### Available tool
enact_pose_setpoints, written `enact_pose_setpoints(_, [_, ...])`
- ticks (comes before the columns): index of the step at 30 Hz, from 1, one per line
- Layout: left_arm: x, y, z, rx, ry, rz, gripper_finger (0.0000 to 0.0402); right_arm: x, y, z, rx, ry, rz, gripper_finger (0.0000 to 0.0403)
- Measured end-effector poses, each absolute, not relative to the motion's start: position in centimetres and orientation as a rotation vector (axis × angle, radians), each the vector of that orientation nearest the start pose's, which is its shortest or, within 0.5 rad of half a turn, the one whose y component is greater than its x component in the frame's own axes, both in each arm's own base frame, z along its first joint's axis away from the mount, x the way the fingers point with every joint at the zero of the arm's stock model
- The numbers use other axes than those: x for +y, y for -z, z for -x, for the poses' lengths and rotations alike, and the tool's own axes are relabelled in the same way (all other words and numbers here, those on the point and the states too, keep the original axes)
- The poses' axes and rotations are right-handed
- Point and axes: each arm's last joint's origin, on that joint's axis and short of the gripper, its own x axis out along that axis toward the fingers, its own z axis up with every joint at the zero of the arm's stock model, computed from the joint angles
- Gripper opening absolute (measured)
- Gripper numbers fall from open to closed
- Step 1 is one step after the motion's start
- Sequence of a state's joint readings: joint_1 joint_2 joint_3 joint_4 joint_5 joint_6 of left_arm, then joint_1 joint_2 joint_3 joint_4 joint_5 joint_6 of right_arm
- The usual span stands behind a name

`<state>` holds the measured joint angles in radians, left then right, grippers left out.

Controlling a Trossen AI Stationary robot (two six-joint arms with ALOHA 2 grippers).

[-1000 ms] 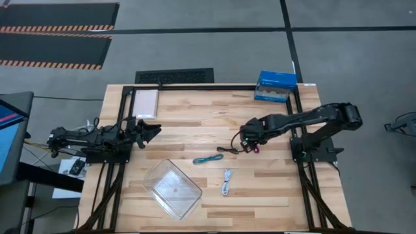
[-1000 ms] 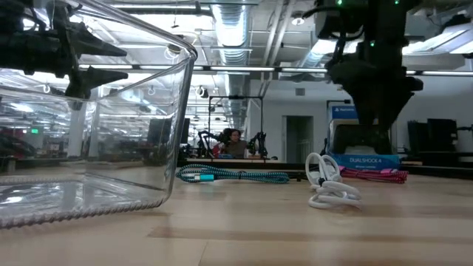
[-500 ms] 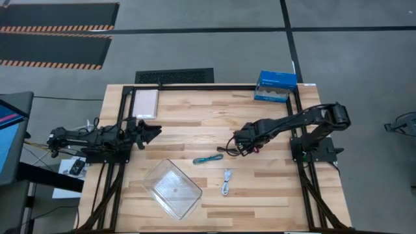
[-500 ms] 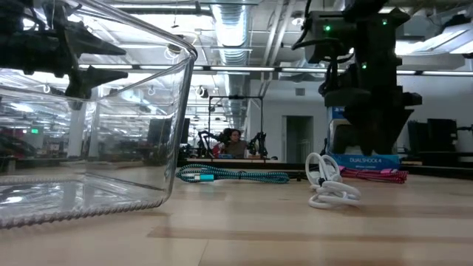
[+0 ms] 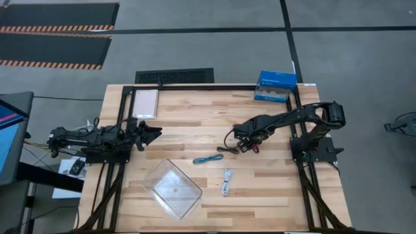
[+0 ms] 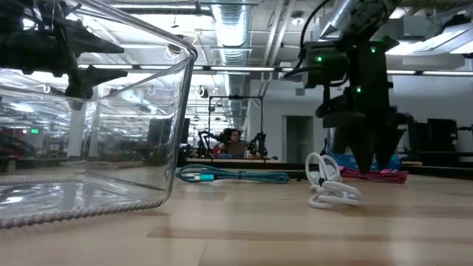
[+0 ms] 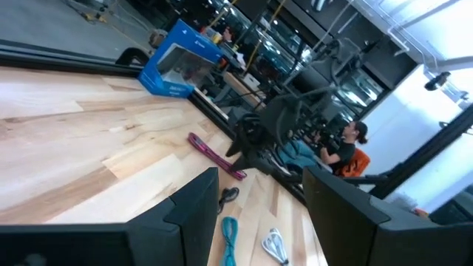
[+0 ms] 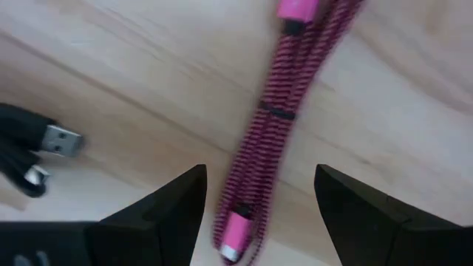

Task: Pick and place USB-C Cables
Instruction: Put the pink charger cable into the transparent bin

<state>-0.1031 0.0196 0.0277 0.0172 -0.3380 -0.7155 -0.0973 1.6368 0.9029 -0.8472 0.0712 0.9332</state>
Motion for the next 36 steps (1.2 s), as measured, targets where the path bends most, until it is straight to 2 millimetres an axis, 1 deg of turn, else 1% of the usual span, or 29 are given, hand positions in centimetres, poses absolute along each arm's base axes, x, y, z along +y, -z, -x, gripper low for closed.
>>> enact_pose_setpoints(6, [0.0, -17.3, -9.6, -0.107, -0.215, 0.718, 0.0185, -2.6, -13.8, -24.9, 1.401, 0.843, -0.781, 0.0276])
enact_pose_setpoints(9, [0.0, -17.3, -9.6, -0.107, -0.214, 0.718, 0.0185, -2.5, -13.5, -24.5, 1.408, 0.857, -0.804, 0.0265])
enact_pose_setpoints(13, [0.0, -17.3, -9.6, -0.107, -0.215, 0.718, 0.0185, -2.5, -13.4, -24.5, 1.407, 0.864, -0.81, 0.0224])
enact_pose_setpoints(20, [0.0, -17.3, -9.6, -0.107, -0.215, 0.718, 0.0185, -2.5, -13.3, -24.4, 1.403, 0.875, -0.8, 0.0108])
enact_pose_setpoints(24, [0.0, -17.3, -9.6, -0.107, -0.215, 0.718, 0.0185, -2.6, -13.3, -24.4, 1.4, 0.886, -0.79, 0.0058])
enact_pose_setpoints(29, [0.0, -17.3, -9.6, -0.107, -0.216, 0.718, 0.0185, -2.6, -13.3, -24.5, 1.389, 0.882, -0.791, 0.0027])
enact_pose_setpoints(32, [0.0, -17.3, -9.6, -0.107, -0.216, 0.719, 0.0185, -2.6, -13.7, -25.0, 1.379, 0.86, -0.78, 0.0022])
enact_pose_setpoints(36, [0.0, -17.3, -9.6, -0.108, -0.216, 0.722, 0.0185, -2.8, -14.6, -25.8, 1.357, 0.856, -0.722, 0.0022])
